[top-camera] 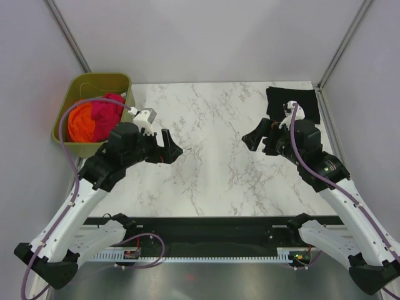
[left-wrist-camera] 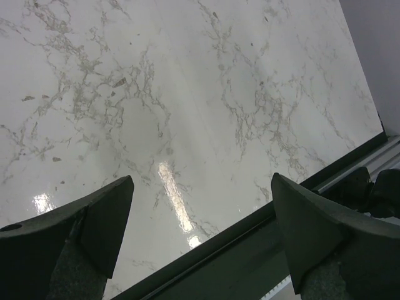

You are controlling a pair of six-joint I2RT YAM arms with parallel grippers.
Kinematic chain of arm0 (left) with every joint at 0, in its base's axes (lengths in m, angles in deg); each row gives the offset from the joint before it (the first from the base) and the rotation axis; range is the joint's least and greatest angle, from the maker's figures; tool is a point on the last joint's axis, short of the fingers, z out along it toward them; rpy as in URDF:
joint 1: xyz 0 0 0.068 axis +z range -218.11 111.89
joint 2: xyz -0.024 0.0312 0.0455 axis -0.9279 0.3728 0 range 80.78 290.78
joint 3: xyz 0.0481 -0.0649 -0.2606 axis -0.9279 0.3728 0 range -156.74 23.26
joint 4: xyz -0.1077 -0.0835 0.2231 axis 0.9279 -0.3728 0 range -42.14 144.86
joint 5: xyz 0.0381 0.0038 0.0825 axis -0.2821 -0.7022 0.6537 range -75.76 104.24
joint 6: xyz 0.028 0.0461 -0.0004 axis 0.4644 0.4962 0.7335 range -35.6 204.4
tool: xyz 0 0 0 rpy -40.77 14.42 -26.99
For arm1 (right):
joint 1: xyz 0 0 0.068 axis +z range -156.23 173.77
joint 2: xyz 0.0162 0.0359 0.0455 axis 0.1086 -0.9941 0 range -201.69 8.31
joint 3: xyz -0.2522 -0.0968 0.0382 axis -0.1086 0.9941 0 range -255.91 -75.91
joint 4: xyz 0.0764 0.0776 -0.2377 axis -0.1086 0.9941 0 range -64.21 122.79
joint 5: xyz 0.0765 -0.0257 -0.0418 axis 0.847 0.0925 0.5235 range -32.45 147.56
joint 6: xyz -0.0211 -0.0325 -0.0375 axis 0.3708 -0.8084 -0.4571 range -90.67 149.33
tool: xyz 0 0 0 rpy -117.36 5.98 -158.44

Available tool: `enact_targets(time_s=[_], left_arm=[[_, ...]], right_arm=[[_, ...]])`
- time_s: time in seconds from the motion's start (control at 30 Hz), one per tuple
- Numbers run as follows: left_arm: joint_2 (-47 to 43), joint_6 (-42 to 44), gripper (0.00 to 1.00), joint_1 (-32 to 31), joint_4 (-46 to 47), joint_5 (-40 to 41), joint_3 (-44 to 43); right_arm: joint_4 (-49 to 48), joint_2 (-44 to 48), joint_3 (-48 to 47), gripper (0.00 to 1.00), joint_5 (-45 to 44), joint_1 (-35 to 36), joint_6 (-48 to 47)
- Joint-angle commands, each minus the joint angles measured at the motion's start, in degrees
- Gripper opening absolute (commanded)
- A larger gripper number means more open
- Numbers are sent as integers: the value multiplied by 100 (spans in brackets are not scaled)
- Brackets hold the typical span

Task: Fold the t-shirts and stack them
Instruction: Grab the tshirt from the pile

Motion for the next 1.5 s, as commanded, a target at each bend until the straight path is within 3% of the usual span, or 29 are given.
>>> enact_targets(time_s=[0.0,0.2,0.4,0.5,0.57,0.67,0.87,1.07,1.17,1.2,1.3,1.33,1.37,1.47], left_arm=[[-31,-108,99,-4,-13,175,-194],[267,93,99,-4,-48,737,-448],[1319,392,100,180,-391,2177,-1353],[1866,560,98,1144,-540,2364,-2054],[2323,498,97,2178,-541,1805,-2477],[2937,611,96,2789,-549,2010,-2821],[3642,507,96,3441,-401,2908,-3350],[4319,340,91,3810,-321,2619,-3210],[4574,331,78,3810,-294,2452,-3174],[4627,348,62,3810,-294,2417,-3235],[4706,524,31,3802,-295,2215,-3788],[4672,551,11,3802,-286,2145,-3972],[4645,594,2,3793,-286,2057,-4478],[4566,621,2,3679,-303,1436,-5681]], right_arm=[[-184,14,17,98,28,20,-29],[-210,-127,70,98,63,20,41],[-280,-197,44,98,81,28,-3],[-377,-189,44,98,134,11,6],[-482,-171,96,98,265,20,50],[-640,-145,219,98,388,20,85],[-816,-259,351,98,503,28,41],[-843,-434,246,98,521,11,-64],[-904,-478,211,98,564,28,-108],[-913,-496,184,98,573,20,-126],[-904,-540,79,98,643,28,-231],[-913,-531,61,98,652,29,-240],[-913,-540,52,98,661,11,-231],[-913,-593,26,98,661,20,-231]])
